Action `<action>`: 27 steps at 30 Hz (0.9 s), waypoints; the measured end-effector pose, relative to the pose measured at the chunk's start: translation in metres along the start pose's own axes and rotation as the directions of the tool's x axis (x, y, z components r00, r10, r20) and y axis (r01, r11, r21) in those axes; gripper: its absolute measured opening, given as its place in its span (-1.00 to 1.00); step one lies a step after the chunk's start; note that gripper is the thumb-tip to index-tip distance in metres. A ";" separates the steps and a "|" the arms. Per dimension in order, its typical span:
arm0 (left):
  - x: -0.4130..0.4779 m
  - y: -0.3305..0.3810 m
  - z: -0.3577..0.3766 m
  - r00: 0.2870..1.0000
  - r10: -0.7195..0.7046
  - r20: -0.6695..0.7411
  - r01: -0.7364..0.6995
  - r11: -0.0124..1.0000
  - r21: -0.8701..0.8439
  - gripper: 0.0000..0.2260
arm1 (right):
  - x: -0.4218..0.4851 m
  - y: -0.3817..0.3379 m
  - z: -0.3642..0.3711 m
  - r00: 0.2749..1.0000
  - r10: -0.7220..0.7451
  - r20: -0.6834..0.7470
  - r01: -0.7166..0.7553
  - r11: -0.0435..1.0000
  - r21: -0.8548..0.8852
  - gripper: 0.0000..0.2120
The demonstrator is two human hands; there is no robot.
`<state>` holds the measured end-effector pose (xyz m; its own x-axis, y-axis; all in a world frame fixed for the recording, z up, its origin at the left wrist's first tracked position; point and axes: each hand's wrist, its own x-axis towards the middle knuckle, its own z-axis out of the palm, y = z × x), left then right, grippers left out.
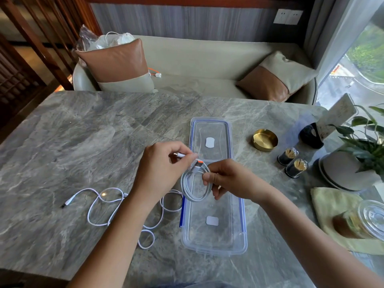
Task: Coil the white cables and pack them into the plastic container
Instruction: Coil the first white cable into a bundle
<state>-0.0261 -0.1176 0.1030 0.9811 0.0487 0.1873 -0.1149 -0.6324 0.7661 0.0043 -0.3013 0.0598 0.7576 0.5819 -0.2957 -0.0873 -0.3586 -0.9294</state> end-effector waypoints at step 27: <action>-0.028 0.013 0.055 0.970 -0.187 -0.153 0.047 0.769 -0.638 -0.81 | -0.015 0.008 -0.009 0.991 -0.091 -0.101 0.128 0.878 0.462 -0.78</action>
<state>-0.0465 -0.1699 0.0741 0.9497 0.2836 0.1330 -0.1413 0.0090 0.9899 -0.0014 -0.3194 0.0591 0.8241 0.5352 -0.1856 -0.2780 0.0967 -0.9557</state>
